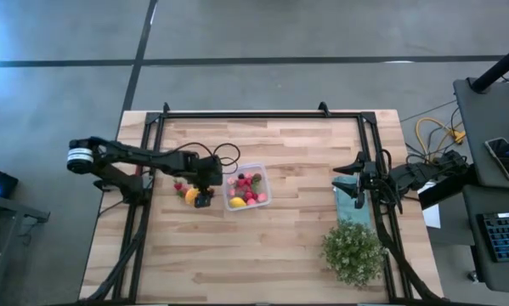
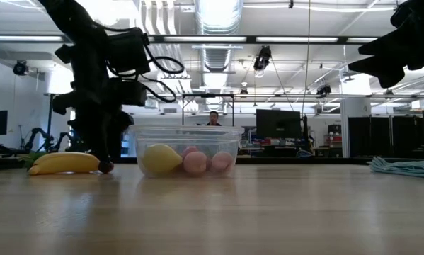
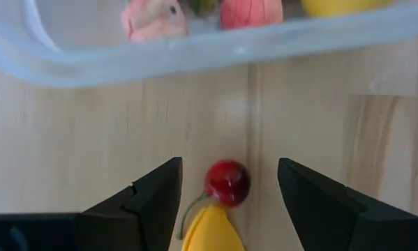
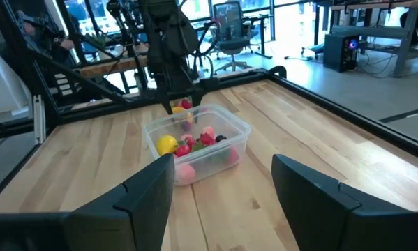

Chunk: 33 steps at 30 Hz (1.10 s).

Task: Pick and placing Produce into tupperware
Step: Put the red cherry into the transparent bin

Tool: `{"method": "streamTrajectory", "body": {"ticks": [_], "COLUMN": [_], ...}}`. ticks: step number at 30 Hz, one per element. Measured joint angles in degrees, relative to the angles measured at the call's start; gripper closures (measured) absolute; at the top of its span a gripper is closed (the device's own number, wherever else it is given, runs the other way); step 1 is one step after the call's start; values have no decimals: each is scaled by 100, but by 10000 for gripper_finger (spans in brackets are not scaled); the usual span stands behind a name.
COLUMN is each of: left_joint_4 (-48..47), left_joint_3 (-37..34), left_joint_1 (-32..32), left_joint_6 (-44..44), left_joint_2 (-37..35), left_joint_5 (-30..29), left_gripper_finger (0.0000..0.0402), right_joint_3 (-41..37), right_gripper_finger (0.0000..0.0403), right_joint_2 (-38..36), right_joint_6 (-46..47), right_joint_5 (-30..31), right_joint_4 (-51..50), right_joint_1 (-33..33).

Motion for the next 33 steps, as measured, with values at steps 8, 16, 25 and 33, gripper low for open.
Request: {"method": "streamTrajectory", "body": {"ticks": [8, 16, 25, 33], "left_joint_4": [115, 181, 207, 305], "left_joint_3": [-19, -157, -207, -267], "left_joint_1": [0, 0, 0, 0], "left_joint_6": [4, 4, 48, 43], "left_joint_2": [166, 53, 53, 53], "left_joint_5": [36, -12, -12, -29], "left_gripper_finger": [181, 201, 258, 263], "right_joint_3": [0, 0, 0, 0], "right_gripper_finger": [170, 170, 170, 170], "right_joint_2": [0, -4, 0, 0], "right_joint_6": [0, 0, 0, 0], "right_joint_5": [0, 0, 0, 0], "right_joint_4": [2, 0, 2, 2], "right_joint_1": [-1, 1, 0, 1]}}
